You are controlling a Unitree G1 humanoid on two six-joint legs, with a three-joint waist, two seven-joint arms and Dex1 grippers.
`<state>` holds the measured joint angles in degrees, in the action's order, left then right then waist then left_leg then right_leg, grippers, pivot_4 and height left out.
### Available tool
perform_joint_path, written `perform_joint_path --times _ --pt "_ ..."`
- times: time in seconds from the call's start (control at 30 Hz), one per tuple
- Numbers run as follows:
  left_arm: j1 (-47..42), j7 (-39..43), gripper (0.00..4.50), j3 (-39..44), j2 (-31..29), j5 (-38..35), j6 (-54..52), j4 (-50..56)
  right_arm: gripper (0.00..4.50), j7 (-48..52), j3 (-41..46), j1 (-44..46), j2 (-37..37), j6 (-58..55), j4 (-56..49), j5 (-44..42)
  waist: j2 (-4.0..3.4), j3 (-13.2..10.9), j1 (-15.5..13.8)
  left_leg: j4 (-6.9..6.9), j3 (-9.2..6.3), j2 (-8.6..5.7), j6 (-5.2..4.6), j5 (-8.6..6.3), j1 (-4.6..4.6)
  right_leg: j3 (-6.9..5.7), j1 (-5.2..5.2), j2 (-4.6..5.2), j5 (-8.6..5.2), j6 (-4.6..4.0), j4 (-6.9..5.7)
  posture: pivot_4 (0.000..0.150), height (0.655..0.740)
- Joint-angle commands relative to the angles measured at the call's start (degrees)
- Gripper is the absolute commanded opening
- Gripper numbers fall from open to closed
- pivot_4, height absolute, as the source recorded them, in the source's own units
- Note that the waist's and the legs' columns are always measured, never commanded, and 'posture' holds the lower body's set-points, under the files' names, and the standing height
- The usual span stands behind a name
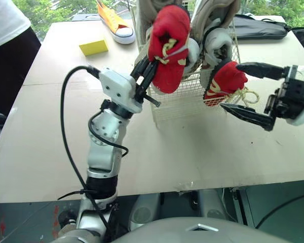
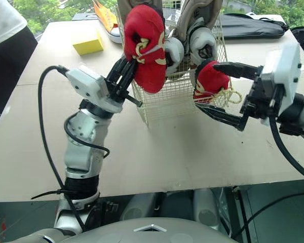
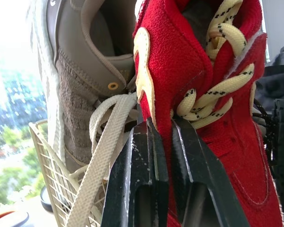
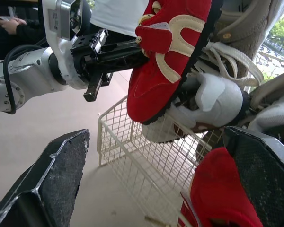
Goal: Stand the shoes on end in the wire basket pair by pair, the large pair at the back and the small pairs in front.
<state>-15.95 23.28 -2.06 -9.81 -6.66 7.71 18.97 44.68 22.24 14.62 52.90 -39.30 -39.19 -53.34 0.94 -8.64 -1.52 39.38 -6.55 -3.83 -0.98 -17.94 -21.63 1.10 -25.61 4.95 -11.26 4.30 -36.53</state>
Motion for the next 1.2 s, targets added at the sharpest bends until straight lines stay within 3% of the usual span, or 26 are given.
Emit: perform_joint_path --times 0.03,0.23,0.4,0.53,0.67,0.7,0.73,0.9,1.0,1.1,1.2 --pt "3.1 -1.1 0.03 -2.2 0.8 3.3 7.2 -3.0 4.5 1.5 7.3 -2.5 2.1 0.9 -3.2 -1.9 -0.04 0.0 -0.1 0.0 0.01 0.0 -0.01 0.0 0.01 0.01 0.02 0.0 0.01 0.01 -0.01 0.15 0.74" --pt "6.0 -3.2 0.03 -4.5 2.8 5.8 13.1 -8.4 4.5 5.6 16.1 -10.3 5.0 0.2 -4.0 -2.0 -0.05 0.0 -0.7 0.05 0.21 0.0 -0.03 0.0 0.13 -0.02 0.19 -0.04 0.04 0.06 -0.03 0.15 0.74" --pt "7.6 -6.7 0.03 -6.1 4.1 10.0 15.8 -10.9 4.5 6.3 19.8 -14.1 5.4 -0.4 -4.1 -2.8 -0.07 0.0 -0.8 -0.13 0.37 0.05 -0.3 -0.16 0.87 0.0 0.88 -0.1 0.03 0.06 0.2 0.15 0.74" --pt "9.0 -9.5 0.03 -8.3 5.9 13.5 17.6 -14.0 4.5 6.8 21.8 -17.4 4.8 -0.1 -4.4 -2.5 -0.07 0.0 -1.0 -0.08 0.35 0.08 -0.41 -0.22 0.91 -0.03 1.04 -0.15 0.04 0.08 0.38 0.15 0.74" --pt "10.1 -8.2 0.03 -9.5 6.5 10.3 15.5 -14.0 4.5 6.2 22.4 -19.3 4.1 0.6 -4.7 -2.4 -0.13 0.1 -1.0 -0.08 0.33 0.07 -0.3 -0.16 0.93 -0.01 1.15 -0.13 0.13 0.23 0.57 0.15 0.74" --pt "10.2 -6.2 0.93 -10.0 6.4 7.5 13.9 -13.1 4.5 5.9 22.2 -19.5 3.9 0.8 -4.7 -2.5 -0.14 0.1 -1.0 -0.08 0.31 0.07 -0.32 -0.18 0.94 0.02 1.16 -0.13 0.14 0.23 0.59 0.15 0.74" --pt "10.0 -6.2 1.17 -9.7 6.1 7.5 13.8 -12.6 4.5 5.7 21.8 -19.7 3.6 1.0 -4.8 -2.5 -0.14 0.1 -1.0 -0.07 0.31 0.07 -0.33 -0.18 0.94 0.02 1.16 -0.13 0.14 0.24 0.6 0.15 0.74" --pt "11.3 -4.3 3.63 -5.9 2.0 3.4 8.0 -6.2 4.5 5.9 20.1 -20.3 2.6 2.4 -4.2 -1.1 -0.15 0.1 -0.7 -0.07 0.32 0.08 -0.33 -0.18 0.96 0.03 1.17 -0.14 0.14 0.24 0.59 0.15 0.74" --pt "12.6 2.2 3.63 -2.9 -4.7 -6.9 -0.4 1.2 4.5 6.8 19.1 -21.0 1.8 3.9 -3.0 0.6 -0.2 0.1 -0.1 -0.09 0.26 0.2 -0.32 -0.18 1.03 0.12 1.16 -0.3 0.14 0.24 0.58 0.15 0.74" --pt "15.8 9.9 3.63 1.4 -15.4 -22.4 -12.8 11.4 4.5 8.2 18.1 -21.8 1.1 6.0 -0.9 3.2 -0.22 0.1 0.5 -0.11 0.19 0.33 -0.32 -0.18 1.02 0.08 1.13 -0.39 0.13 0.23 0.59 0.15 0.74" --pt "19.4 11.9 3.63 8.2 -23.6 -35.0 -22.1 17.8 4.5 9.9 17.0 -22.3 0.2 8.1 1.7 4.9 -0.26 0.0 0.6 -0.11 0.17 0.31 -0.32 -0.19 0.99 0.08 1.13 -0.34 0.13 0.23 0.66 0.15 0.74"
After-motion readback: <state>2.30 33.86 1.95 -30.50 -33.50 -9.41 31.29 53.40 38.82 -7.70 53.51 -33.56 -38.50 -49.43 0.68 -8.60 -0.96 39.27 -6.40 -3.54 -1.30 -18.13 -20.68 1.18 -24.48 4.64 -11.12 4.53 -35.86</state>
